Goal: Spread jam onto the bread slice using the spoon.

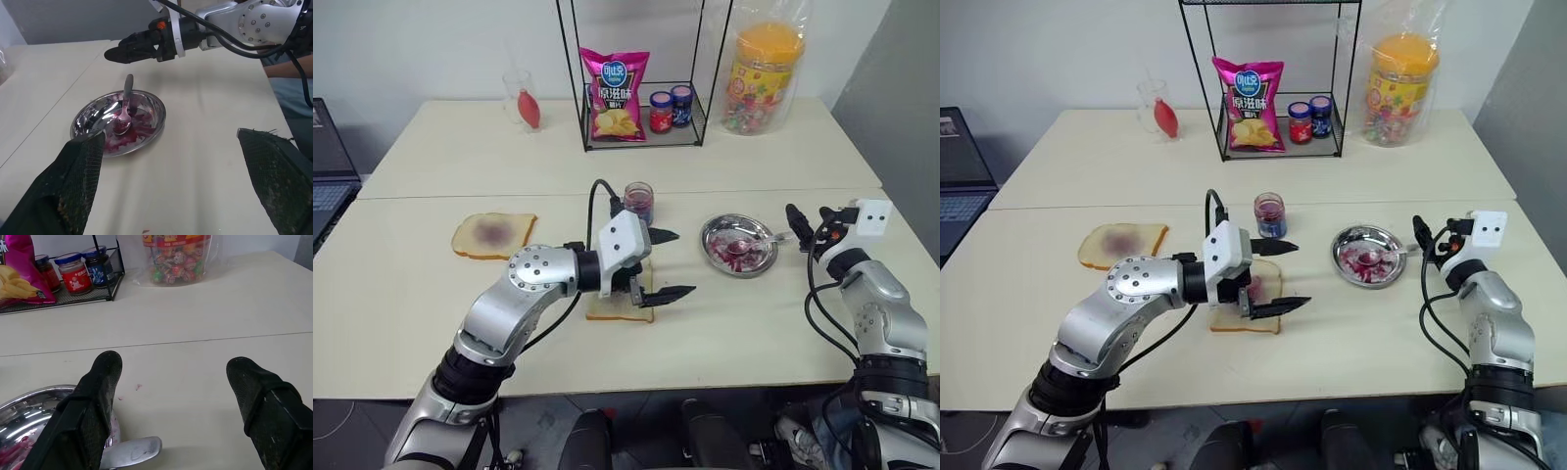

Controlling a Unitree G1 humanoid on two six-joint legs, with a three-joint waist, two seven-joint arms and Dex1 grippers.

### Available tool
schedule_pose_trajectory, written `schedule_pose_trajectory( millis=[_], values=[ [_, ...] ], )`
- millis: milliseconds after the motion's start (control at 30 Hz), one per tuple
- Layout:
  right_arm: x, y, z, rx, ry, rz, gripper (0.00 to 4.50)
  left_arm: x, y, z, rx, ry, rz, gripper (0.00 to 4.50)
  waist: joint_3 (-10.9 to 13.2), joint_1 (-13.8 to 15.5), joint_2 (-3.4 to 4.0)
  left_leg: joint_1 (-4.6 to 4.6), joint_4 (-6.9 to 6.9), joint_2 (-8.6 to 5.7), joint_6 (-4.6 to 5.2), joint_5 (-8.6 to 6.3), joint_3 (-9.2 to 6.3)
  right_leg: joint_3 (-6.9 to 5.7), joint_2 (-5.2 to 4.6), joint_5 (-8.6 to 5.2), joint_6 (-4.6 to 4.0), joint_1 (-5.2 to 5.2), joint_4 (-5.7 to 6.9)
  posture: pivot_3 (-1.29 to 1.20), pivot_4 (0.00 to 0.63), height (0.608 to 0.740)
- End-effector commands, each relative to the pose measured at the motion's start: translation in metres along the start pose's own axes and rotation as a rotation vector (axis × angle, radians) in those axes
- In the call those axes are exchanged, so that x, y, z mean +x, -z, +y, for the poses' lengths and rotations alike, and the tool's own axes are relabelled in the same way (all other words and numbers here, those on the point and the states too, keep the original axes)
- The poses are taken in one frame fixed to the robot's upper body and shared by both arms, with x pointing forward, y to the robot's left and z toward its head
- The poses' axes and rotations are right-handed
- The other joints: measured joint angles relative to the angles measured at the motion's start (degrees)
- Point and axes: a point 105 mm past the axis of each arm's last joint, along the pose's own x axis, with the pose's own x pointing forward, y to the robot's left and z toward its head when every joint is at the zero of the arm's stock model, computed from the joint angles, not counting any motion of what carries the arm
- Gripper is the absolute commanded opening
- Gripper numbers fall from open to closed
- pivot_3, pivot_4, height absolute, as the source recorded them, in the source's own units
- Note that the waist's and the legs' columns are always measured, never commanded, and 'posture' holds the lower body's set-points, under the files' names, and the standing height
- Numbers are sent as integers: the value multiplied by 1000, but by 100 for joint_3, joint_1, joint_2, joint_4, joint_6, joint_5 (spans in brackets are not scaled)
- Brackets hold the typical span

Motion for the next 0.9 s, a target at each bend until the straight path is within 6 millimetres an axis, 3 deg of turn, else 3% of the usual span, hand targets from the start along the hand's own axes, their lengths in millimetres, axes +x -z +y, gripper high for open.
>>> schedule_pose_trajectory(
  millis=[33, 267, 367, 467, 633, 800, 900],
  values=[
    [1, -24, 4, -43, -7, -99, 3793, -5, -12, 9, 53, -47, -34, 4500, 0, 1, 0, 0, 0, 0, 0, 0, 0, 0, 0, 0, 0, 0, 0, 0, 150, 740],
    [-5, -49, 29, -65, -138, -163, 3793, -33, -4, 39, 32, -249, 31, 4500, 0, -1, 1, 1, 0, 1, 0, 0, 0, 0, 0, 1, 1, -2, 2, 0, 150, 740],
    [-25, -59, 63, -111, -366, -128, 3793, -86, 17, 50, 47, -370, 209, 4500, 1, -27, 1, 1, -2, 1, 0, 0, 0, 2, 0, 0, 1, -3, 0, 0, 150, 740],
    [-49, -57, 84, -184, -531, -73, 3793, -125, 31, 43, 24, -408, 317, 4500, 1, -36, 1, 0, -9, 8, 1, -1, -2, -2, 1, -9, -13, -8, 0, 0, 150, 740],
    [-83, -43, 103, -258, -747, 60, 3793, -159, 50, 22, -31, -411, 416, 4500, 1, 44, -3, -2, -7, -1, 0, -2, -2, -6, -11, -13, -14, -3, -6, 0, 150, 740],
    [-109, -28, 108, -349, -906, 212, 3793, -182, 60, 12, -78, -427, 471, 4500, 4, 56, -12, 0, 2, -2, 0, -2, 6, -2, -18, -27, -40, -2, -7, 0, 150, 740],
    [-112, -25, 106, -377, -932, 242, 3793, -185, 63, 11, -85, -431, 469, 4500, 1, 54, -18, 2, 8, -1, 0, -1, 8, 0, -17, -27, -40, -2, -7, 0, 150, 740]
  ],
)
